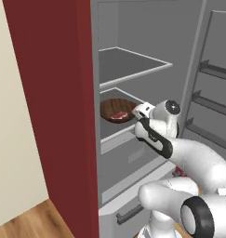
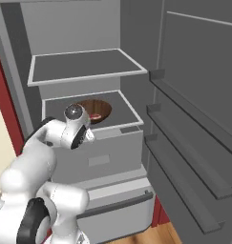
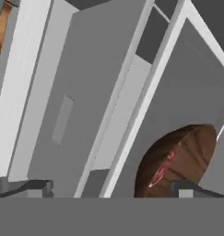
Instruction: Place one of the steaks on the plate and the other in the bowl. Then place the bowl in the fridge.
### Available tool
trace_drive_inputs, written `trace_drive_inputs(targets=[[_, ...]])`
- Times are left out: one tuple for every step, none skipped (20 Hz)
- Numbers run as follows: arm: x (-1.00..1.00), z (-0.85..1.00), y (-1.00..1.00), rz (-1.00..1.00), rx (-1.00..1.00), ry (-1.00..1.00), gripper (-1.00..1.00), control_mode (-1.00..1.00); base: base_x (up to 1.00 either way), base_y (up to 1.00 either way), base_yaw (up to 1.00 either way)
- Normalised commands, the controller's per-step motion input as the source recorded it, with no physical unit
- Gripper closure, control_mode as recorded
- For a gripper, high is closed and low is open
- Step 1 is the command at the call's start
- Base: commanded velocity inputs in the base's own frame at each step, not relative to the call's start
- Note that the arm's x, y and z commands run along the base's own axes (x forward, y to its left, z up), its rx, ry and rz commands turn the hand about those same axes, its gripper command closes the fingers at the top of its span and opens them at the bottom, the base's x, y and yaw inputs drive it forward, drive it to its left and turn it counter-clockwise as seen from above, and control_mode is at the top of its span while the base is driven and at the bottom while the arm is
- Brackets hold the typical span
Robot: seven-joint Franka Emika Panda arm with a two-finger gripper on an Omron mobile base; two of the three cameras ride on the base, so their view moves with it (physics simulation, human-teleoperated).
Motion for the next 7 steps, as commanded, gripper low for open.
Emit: trace_drive_inputs(targets=[[-0.66, 0.85, -0.14, 0.35, 0.0, 0.28, -1.0, -1.0, 0.0, 0.0, 0.0], [-1.0, 0.3, -0.15, 0.31, 0.0, 0.12, -1.0, -1.0, 0.0, 0.0, 0.0], [-1.0, 0.0, -0.05, 0.29, 0.0, 0.0, -1.0, -1.0, 0.0, 0.0, 0.0], [-1.0, -0.31, 0.0, 0.28, 0.0, -0.09, -1.0, -1.0, 0.0, 0.0, 0.0], [-1.0, -0.32, 0.0, 0.33, -0.09, -0.14, -1.0, -1.0, 0.0, 0.0, 0.0], [-1.0, -0.08, 0.0, 0.34, -0.16, -0.17, -1.0, -1.0, 0.0, 0.0, 0.0], [-1.0, 0.0, 0.0, 0.3, -0.19, -0.18, -1.0, -1.0, 0.0, 0.0, 0.0]])
